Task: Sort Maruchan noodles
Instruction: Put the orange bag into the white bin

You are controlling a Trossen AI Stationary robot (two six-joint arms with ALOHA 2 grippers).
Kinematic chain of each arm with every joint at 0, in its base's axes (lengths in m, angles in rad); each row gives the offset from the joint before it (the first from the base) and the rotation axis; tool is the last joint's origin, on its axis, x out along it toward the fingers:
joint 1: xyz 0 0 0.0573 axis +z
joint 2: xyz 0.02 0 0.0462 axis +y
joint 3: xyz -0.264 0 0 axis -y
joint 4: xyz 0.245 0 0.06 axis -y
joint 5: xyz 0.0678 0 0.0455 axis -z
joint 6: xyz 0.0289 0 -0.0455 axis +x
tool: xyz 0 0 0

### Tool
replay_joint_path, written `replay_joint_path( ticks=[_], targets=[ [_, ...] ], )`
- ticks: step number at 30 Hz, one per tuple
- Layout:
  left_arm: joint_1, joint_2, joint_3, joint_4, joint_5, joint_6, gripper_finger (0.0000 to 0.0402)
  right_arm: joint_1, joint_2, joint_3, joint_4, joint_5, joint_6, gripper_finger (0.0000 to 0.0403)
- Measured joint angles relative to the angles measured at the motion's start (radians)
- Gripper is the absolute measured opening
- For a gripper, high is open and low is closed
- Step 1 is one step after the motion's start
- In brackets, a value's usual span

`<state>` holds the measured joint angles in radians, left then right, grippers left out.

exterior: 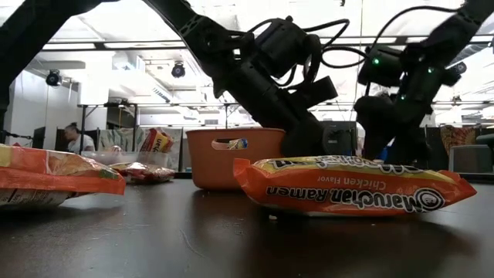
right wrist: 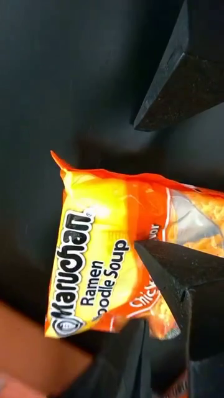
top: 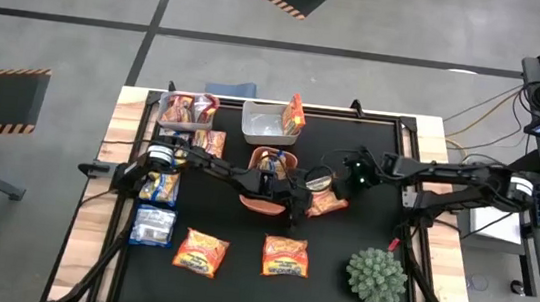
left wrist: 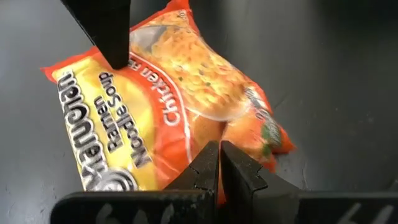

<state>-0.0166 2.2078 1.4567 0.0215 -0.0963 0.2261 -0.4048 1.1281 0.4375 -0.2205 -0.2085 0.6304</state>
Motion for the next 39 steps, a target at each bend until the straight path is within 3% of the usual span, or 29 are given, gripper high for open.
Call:
replay_joint_path(
  ticks=[10, 18, 34, 39],
  targets=[
    [0.004, 0.0, 0.0, -0.024, -0.001, -0.007, 0.0, -0.03, 0.032, -0.116, 0.345, -0.203, 0.051, 0.029],
    [0.006, 0.0, 0.0, -0.032, -0.002, -0.007, 0.0, -0.033, 0.028, -0.11, 0.353, -0.216, 0.061, 0.0293],
    [0.009, 0.0, -0.005, -0.042, -0.019, -0.01, 0.0, -0.025, 0.12, -0.111, 0.548, -0.26, 0.101, 0.0263],
    [0.009, 0.0, -0.006, -0.042, -0.019, -0.01, 0.0, -0.025, 0.12, -0.111, 0.548, -0.261, 0.102, 0.0229]
  ],
)
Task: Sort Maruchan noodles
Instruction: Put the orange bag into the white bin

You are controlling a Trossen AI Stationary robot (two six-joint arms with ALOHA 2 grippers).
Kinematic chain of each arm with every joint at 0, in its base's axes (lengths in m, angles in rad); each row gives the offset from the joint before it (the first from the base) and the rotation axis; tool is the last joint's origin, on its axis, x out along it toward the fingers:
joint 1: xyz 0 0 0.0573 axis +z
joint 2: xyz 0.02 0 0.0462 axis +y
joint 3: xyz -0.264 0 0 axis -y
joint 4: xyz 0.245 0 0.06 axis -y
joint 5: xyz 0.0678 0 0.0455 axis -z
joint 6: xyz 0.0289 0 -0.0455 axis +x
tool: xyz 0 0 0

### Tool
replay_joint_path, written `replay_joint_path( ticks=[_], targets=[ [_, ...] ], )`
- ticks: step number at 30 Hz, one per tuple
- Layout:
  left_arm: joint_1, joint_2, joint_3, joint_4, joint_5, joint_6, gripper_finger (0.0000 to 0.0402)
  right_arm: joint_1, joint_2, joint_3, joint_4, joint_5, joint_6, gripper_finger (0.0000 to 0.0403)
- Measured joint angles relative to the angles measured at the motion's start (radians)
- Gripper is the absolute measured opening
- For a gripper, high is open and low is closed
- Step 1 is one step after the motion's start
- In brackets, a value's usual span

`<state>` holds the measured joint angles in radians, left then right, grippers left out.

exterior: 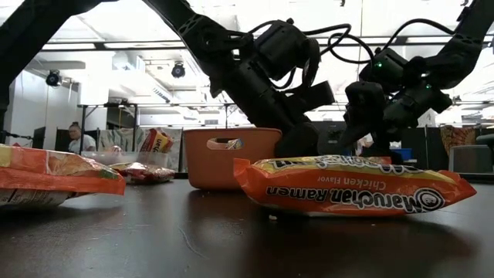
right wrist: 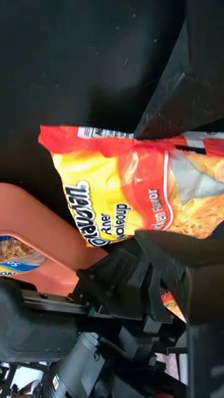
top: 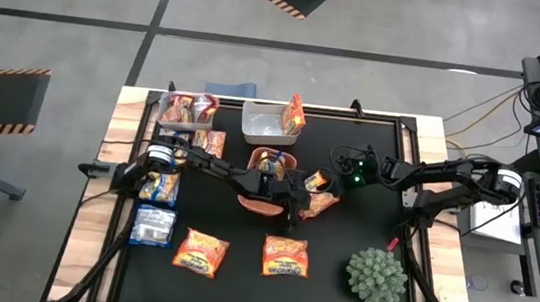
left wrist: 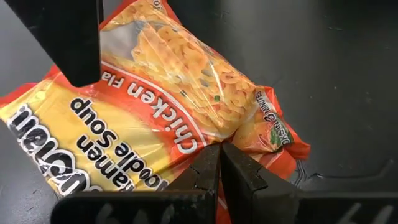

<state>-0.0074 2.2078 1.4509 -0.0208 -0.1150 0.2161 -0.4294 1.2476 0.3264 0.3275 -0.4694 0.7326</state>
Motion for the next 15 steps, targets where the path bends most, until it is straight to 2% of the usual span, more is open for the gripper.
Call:
replay_joint_path(
  ticks=[15],
  targets=[
    [0.0, 0.0, -0.001, 0.001, 0.0, 0.0, 0.0, 0.0, -0.003, 0.0, 0.0, 0.005, -0.011, 0.0092]
  ],
)
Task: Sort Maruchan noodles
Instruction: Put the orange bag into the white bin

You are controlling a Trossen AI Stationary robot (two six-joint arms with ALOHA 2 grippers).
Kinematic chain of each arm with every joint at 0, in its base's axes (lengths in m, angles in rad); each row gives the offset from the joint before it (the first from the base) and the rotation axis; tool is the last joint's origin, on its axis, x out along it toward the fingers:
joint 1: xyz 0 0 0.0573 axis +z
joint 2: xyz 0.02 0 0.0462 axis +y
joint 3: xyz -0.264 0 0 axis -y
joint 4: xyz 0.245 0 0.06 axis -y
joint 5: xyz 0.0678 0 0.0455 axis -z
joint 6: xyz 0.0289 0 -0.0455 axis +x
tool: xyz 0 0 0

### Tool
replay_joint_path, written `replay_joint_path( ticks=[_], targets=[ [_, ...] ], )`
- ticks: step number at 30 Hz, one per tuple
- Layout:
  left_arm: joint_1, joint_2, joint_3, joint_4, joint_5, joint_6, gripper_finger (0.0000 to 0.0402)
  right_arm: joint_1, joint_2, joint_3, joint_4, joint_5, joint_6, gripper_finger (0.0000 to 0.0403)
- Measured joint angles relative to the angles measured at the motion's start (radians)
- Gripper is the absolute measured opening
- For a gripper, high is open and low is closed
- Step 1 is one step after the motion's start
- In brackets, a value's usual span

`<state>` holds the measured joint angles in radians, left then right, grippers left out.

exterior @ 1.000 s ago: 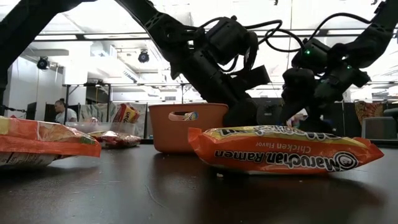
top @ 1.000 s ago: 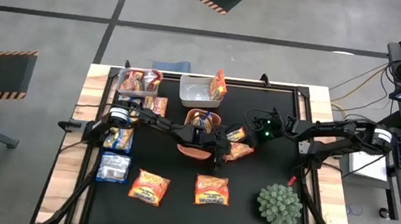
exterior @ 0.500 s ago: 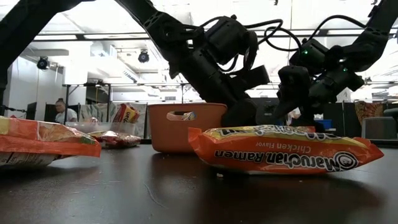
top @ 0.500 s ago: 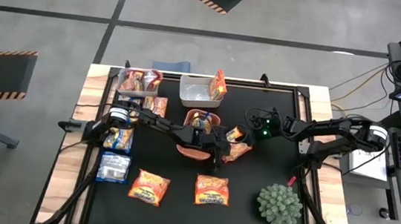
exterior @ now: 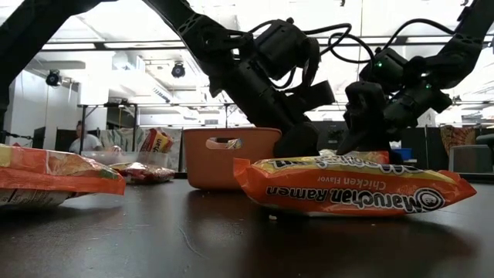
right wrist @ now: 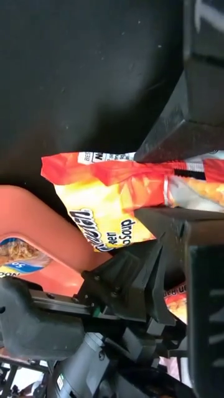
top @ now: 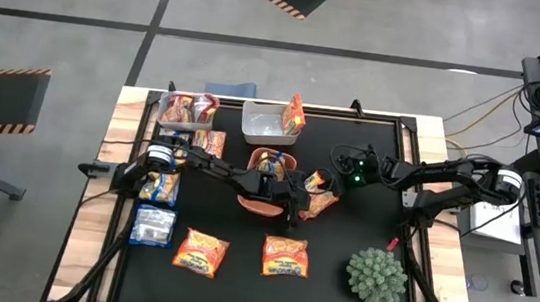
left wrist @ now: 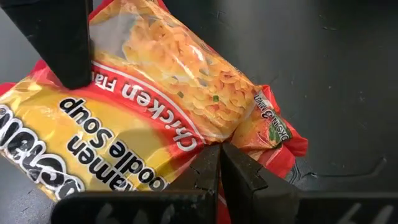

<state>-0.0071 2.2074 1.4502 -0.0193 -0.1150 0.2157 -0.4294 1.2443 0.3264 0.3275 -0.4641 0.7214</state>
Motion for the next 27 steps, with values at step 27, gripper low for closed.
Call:
replay_joint_path(
  ticks=[27],
  targets=[
    [-0.018, -0.363, -0.005, -0.101, -0.013, 0.193, 0.0, -0.01, -0.458, 0.001, -0.28, 0.057, 0.033, 0.0075]
  ],
)
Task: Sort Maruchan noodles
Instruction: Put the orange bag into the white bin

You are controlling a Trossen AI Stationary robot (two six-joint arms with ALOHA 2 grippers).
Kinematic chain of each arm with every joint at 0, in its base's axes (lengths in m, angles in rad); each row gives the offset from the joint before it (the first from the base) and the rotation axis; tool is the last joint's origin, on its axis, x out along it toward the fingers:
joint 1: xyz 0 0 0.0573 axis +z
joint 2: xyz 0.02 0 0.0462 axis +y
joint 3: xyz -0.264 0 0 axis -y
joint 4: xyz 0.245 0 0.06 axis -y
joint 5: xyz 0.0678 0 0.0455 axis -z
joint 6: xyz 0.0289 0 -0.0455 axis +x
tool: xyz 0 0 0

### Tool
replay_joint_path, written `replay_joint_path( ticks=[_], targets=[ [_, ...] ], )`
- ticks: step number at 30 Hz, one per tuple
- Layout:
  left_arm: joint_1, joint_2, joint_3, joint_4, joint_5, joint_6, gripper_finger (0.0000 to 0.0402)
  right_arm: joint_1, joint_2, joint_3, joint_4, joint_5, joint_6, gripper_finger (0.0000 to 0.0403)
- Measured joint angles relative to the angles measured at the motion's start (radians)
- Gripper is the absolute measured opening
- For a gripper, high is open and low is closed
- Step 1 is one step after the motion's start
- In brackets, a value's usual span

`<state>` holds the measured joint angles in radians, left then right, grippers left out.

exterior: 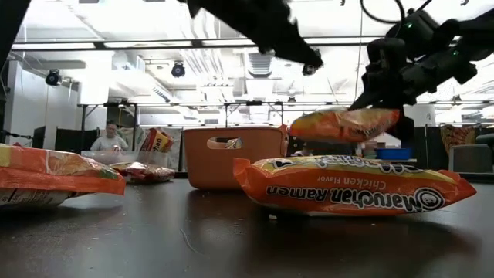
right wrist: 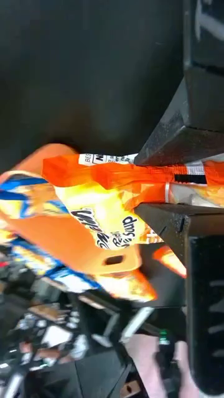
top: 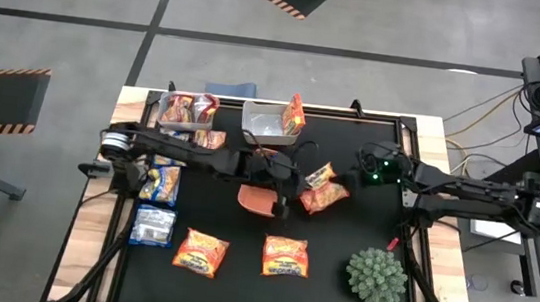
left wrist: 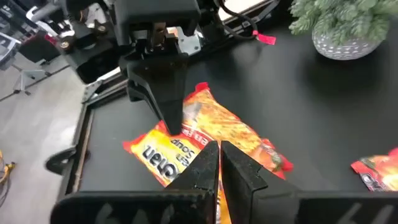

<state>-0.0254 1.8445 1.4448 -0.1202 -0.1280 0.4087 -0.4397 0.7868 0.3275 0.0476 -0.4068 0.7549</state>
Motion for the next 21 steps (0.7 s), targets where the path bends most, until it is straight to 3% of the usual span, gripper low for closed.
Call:
replay_joint_path(
  ticks=[9, 16, 21],
  targets=[
    [0.0, -0.201, -0.073, -0.13, 0.007, 0.01, 0.0, 0.01, -0.047, 0.064, 0.005, 0.129, -0.012, 0.0075],
    [0.0, -0.418, -0.335, 0.028, 0.007, 0.003, 0.0, 0.044, 0.036, 0.2, 0.014, 0.248, -0.065, 0.0075],
    [0.009, -0.558, -0.477, 0.123, 0.006, 0.008, 0.0, 0.045, 0.144, 0.338, 0.008, 0.269, -0.105, 0.0075]
  ],
)
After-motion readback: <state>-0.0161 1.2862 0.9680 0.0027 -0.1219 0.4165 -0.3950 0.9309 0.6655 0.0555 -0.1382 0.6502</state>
